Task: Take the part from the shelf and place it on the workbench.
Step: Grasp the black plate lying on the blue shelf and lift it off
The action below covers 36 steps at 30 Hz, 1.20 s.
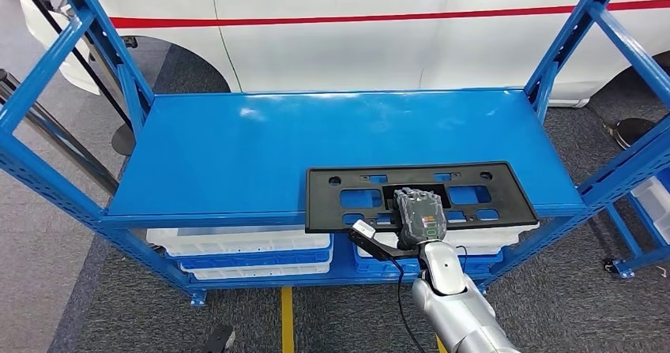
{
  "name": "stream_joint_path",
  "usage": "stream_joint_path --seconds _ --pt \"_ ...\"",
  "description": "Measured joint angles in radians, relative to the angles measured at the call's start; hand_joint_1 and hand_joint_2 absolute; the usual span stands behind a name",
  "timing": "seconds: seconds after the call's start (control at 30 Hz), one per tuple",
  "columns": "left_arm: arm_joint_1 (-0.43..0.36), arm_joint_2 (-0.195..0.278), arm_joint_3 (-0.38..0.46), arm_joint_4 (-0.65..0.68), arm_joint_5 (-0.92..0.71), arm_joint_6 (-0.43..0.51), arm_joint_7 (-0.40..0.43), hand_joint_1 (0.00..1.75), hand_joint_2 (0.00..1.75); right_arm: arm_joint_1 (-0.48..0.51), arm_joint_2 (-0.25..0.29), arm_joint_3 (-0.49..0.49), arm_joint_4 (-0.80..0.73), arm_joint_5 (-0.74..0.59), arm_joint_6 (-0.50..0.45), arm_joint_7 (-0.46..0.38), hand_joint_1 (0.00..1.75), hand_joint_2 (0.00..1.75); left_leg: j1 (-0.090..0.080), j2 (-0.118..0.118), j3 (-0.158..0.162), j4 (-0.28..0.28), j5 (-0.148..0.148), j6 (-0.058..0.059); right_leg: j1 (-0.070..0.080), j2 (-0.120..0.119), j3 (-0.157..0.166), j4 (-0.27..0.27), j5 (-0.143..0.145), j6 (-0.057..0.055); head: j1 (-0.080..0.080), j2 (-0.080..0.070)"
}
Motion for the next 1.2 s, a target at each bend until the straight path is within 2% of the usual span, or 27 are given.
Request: stream_joint_path --seconds 0.33,0.63,1.07,1.2 --pt "0.003 -0.001 0.0 0.0 -0.024 0.019 0.016 0.0 1.75 0.017 -0.006 0.0 -0.034 0.031 0.0 0.009 1.75 1.75 0.0 0.0 -0.001 0.0 0.0 0.0 0.0 0.0 0.0 0.0 0.0 0.0 0.0 0.0" --pt "0.0 -0.003 0.007 0.0 -0.036 -0.006 0.0 0.0 1.75 0.042 -0.009 0.01 -0.095 0.119 0.0 0.045 1.75 1.75 0.0 0.0 -0.002 0.0 0.0 0.0 0.0 0.0 -0.002 0.0 -0.001 0.0 0.0 0.0" --pt "-0.001 -0.003 0.023 0.0 -0.055 -0.022 -0.009 0.0 1.75 0.053 -0.057 0.116 -0.281 0.16 0.0 0.172 1.75 1.75 0.0 -0.001 -0.003 -0.001 -0.002 0.0 0.0 -0.001 -0.003 0.001 -0.003 0.0 0.0 0.0" --pt "-0.001 -0.003 0.023 0.0 -0.057 -0.023 -0.014 0.0 1.75 0.053 -0.073 0.159 -0.319 0.161 0.0 0.187 1.75 1.75 0.0 -0.001 -0.003 -0.001 -0.003 0.001 0.0 -0.001 -0.003 0.001 -0.005 -0.001 0.0 0.0"
